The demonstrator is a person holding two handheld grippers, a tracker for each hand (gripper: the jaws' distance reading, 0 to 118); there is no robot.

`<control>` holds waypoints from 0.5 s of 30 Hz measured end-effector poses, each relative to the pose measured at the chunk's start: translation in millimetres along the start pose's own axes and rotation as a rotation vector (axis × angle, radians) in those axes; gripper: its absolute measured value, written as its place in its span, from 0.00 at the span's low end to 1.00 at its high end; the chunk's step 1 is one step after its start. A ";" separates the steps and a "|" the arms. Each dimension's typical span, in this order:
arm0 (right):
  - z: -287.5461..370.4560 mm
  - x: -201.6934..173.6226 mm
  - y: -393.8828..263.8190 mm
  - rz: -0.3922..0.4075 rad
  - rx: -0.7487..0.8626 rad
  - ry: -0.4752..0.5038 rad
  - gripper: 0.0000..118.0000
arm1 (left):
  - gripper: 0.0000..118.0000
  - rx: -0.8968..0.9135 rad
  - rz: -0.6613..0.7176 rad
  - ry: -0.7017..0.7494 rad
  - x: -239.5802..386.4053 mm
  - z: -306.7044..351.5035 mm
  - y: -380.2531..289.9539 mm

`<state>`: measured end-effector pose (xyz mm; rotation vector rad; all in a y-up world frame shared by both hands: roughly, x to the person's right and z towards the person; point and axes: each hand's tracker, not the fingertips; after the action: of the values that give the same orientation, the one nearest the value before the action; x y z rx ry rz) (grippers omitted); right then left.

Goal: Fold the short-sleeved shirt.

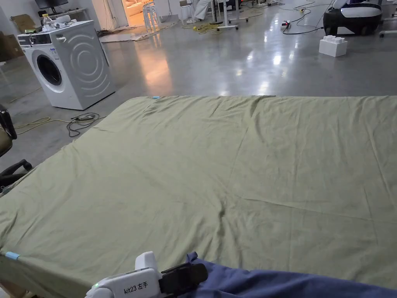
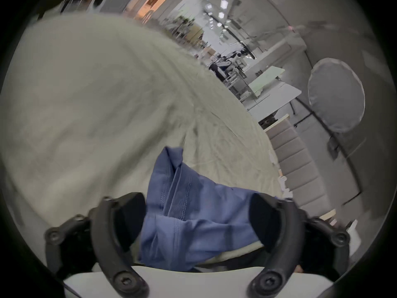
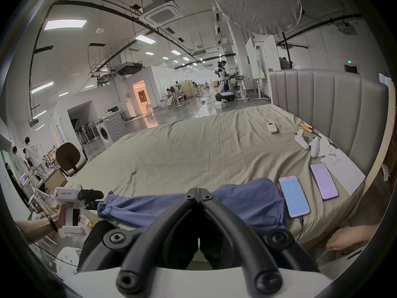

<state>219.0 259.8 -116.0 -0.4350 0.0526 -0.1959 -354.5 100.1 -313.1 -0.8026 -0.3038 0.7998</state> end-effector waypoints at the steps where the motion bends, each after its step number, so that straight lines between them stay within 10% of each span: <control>1: 0.2 1.4 -2.3 0.002 -0.012 -0.007 0.00 | 0.79 -0.029 0.064 -0.012 -3.9 -6.5 -0.9; 6: 0.7 -0.8 -7.2 0.008 -0.019 -0.037 0.00 | 0.64 -0.010 0.145 -0.089 -19.7 -15.3 0.2; 9: -1.1 0.8 -9.5 0.006 -0.032 -0.026 0.00 | 0.16 -0.057 0.236 -0.004 -22.3 -21.0 2.2; 15: -0.9 -0.9 -9.3 0.010 -0.035 -0.021 0.00 | 0.09 -0.012 0.160 -0.053 -19.7 -14.7 3.6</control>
<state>216.4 251.4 -112.9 -0.4718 0.0377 -0.1808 -361.9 79.4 -324.7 -0.8249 -0.2935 0.9714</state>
